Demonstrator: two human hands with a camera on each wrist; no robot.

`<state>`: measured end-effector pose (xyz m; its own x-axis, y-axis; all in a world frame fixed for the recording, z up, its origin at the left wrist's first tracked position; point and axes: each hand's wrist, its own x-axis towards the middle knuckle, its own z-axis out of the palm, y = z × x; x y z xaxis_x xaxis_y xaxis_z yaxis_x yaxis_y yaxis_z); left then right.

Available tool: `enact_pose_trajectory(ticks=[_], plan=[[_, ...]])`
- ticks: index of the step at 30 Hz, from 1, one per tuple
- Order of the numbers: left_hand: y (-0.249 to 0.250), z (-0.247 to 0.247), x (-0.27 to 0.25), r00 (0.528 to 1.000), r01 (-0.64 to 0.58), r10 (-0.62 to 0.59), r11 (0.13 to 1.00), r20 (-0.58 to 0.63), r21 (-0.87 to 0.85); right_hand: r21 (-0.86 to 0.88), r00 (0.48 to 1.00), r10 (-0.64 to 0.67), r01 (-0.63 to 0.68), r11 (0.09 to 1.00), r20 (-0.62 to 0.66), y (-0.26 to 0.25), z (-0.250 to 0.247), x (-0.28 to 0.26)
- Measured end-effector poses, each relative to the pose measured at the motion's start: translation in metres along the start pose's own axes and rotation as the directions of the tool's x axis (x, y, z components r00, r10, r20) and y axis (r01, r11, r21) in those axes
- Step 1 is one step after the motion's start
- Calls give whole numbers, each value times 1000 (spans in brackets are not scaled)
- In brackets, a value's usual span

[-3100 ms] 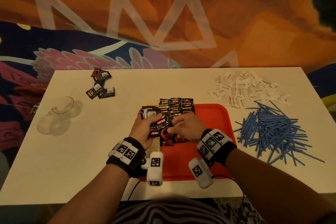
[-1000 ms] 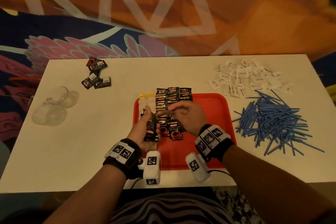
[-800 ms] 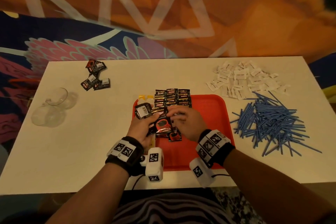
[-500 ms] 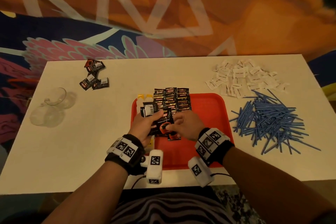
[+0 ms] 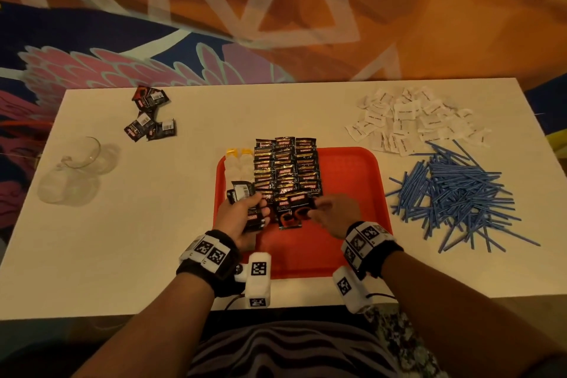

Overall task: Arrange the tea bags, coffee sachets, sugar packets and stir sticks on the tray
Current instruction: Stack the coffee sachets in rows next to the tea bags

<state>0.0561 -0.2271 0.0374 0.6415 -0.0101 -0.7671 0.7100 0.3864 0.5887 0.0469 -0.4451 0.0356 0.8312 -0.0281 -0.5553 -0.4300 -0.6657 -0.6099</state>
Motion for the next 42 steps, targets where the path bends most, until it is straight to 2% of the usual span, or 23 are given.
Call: enact_pose_trajectory(ticks=[3,7,11,17,22,26,29,33,36,38,42], plan=[[-6,-13,1,999,40,-40,998,-7,-43,-1,990,143,-143,990,-13,28,-2,11],[-11,-26,-1,998,66,-67,995,-10,-68,13,977,213,-213,977,-27,46,2,24],[-11,-31,-4,998,63,-65,994,-24,-86,-126,981,193,-192,973,-2,45,9,33],[-7,-34,-8,996,87,-86,989,16,-116,-175,985,171,-174,969,-28,34,11,39],[-8,-37,-10,994,107,-103,988,47,-111,-135,984,176,-178,975,-26,39,14,42],[-9,-37,-10,985,150,-132,973,110,-173,-63,986,160,-162,985,-40,43,13,39],[-9,-35,-13,986,149,-134,976,100,-162,-7,986,159,-159,987,-52,44,9,36],[-9,-26,-17,993,112,-110,991,39,-68,-46,989,113,-117,992,-91,44,3,33],[-6,-21,-19,994,87,-90,995,57,45,-12,991,72,-74,997,-108,31,-1,25],[-5,-19,-20,998,40,-47,992,52,123,57,999,13,-10,998,-51,15,-2,19],[1,-12,-25,999,-19,12,986,45,163,263,985,-147,119,957,89,-28,-1,3]])
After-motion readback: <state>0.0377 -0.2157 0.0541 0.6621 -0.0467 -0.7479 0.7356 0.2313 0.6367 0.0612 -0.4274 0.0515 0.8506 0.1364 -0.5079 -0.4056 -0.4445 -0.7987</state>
